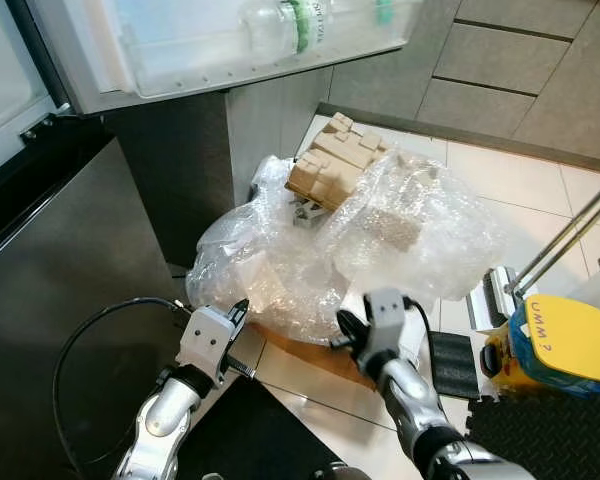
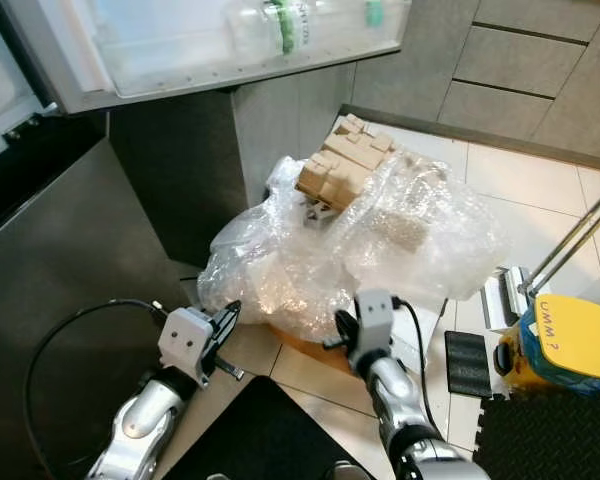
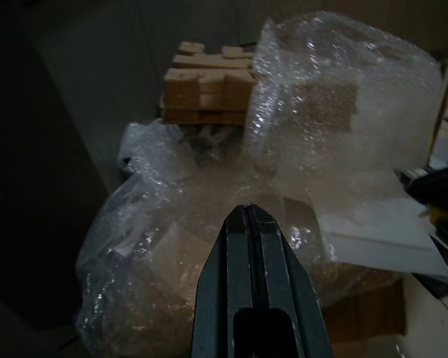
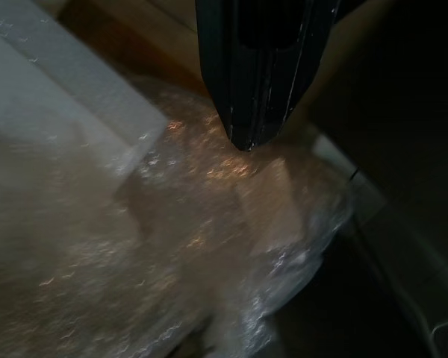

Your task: Restocking fridge

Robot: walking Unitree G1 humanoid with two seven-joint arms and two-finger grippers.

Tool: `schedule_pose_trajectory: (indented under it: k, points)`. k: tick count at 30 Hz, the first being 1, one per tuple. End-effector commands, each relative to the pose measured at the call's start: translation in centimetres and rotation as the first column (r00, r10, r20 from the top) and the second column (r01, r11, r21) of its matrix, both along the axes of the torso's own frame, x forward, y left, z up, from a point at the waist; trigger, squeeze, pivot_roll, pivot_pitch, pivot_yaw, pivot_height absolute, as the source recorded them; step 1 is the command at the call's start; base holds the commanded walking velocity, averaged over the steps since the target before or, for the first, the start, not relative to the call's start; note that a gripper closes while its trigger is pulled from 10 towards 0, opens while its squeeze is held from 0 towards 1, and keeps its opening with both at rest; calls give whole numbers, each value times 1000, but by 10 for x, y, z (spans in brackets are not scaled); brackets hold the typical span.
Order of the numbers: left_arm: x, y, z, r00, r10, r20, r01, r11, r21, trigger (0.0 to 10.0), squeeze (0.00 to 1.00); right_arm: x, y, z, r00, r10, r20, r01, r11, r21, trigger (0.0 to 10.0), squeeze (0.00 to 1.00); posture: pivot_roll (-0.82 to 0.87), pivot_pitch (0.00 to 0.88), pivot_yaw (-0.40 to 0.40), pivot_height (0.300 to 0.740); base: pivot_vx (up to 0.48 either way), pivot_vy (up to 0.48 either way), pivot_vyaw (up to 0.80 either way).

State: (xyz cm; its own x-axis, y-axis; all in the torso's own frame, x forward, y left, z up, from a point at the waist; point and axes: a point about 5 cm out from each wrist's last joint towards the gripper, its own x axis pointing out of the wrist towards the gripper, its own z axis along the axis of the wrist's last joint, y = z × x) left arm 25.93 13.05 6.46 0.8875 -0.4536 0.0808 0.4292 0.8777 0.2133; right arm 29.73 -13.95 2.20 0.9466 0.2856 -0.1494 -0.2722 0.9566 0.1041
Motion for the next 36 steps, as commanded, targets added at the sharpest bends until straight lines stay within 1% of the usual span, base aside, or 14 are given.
schedule_pose_trajectory:
  k: [1, 7, 13, 17, 19, 20, 21, 22, 24, 26, 27, 28, 32, 36]
  points:
    - [-3, -3, -9, 999, 4, -34, -3, 1000, 7, 10000, 0, -1, -9, 4, 998, -48, 44, 48, 999, 6, 10000, 0, -120, 124, 9, 740, 0, 0, 0]
    - [0, 0, -18, 995, 57, -78, -56, 998, 18, 10000, 0, 0, -19, 8, 994, -80, 77, 81, 997, -11, 10000, 0, -127, 119, 5, 740, 0, 0, 0]
    - [2, -6, -19, 996, 58, -70, -56, 998, 31, 10000, 0, -6, -20, -5, 998, -67, -6, 66, 995, -72, 10000, 0, -128, 115, -6, 740, 0, 0, 0]
    - [1, -5, -25, 993, 60, -104, -54, 997, 59, 10000, 0, -17, -19, -20, 995, -47, -91, 39, 995, -89, 10000, 0, -128, 115, -11, 740, 0, 0, 0]
    - [-9, 9, -60, 945, 143, -293, -116, 988, 106, 10000, 0, -41, -10, -46, 968, 40, -250, -54, 997, -51, 10000, 0, -126, 112, -12, 740, 0, 0, 0]
    - [-17, 18, -77, 900, 203, -386, -159, 977, 145, 10000, 0, -54, -7, -57, 945, 81, -316, -95, 995, -32, 10000, 0, -133, 107, -13, 740, 0, 0, 0]
    - [-17, 18, -77, 900, 203, -386, -159, 977, 145, 10000, 0, -54, -7, -57, 945, 81, -316, -95, 995, -32, 10000, 0, -133, 107, -13, 740, 0, 0, 0]
    - [-29, 27, -93, 847, 255, -467, -193, 965, 177, 10000, 0, -69, -6, -68, 920, 109, -378, -134, 990, -42, 10000, 0, -134, 106, -13, 740, 0, 0, 0]
    - [-45, 37, -111, 772, 319, -549, -232, 947, 223, 10000, 0, -88, -9, -81, 889, 114, -444, -164, 984, -75, 10000, 0, -131, 101, -16, 740, 0, 0, 0]
    - [-58, 43, -123, 711, 365, -602, -258, 931, 259, 10000, 0, -100, -17, -89, 870, 70, -487, -137, 985, -105, 10000, 0, -133, 98, -17, 740, 0, 0, 0]
    - [-58, 43, -123, 711, 365, -602, -258, 931, 259, 10000, 0, -100, -17, -89, 870, 70, -487, -137, 985, -105, 10000, 0, -133, 98, -17, 740, 0, 0, 0]
    - [-64, 46, -127, 691, 378, -616, -268, 925, 268, 10000, 0, -105, -21, -92, 863, 46, -503, -115, 988, -107, 10000, 0, -138, 95, -14, 740, 0, 0, 0]
    - [-70, 49, -131, 661, 398, -636, -308, 917, 253, 10000, 0, -115, -29, -97, 849, -5, -529, -61, 992, -108, 10000, 0, -141, 90, -11, 740, 0, 0, 0]
    - [-76, 51, -135, 620, 423, -660, -358, 902, 242, 10000, 0, -128, -40, -104, 815, -51, -577, -48, 987, -156, 10000, 0, -145, 68, -3, 740, 0, 0, 0]
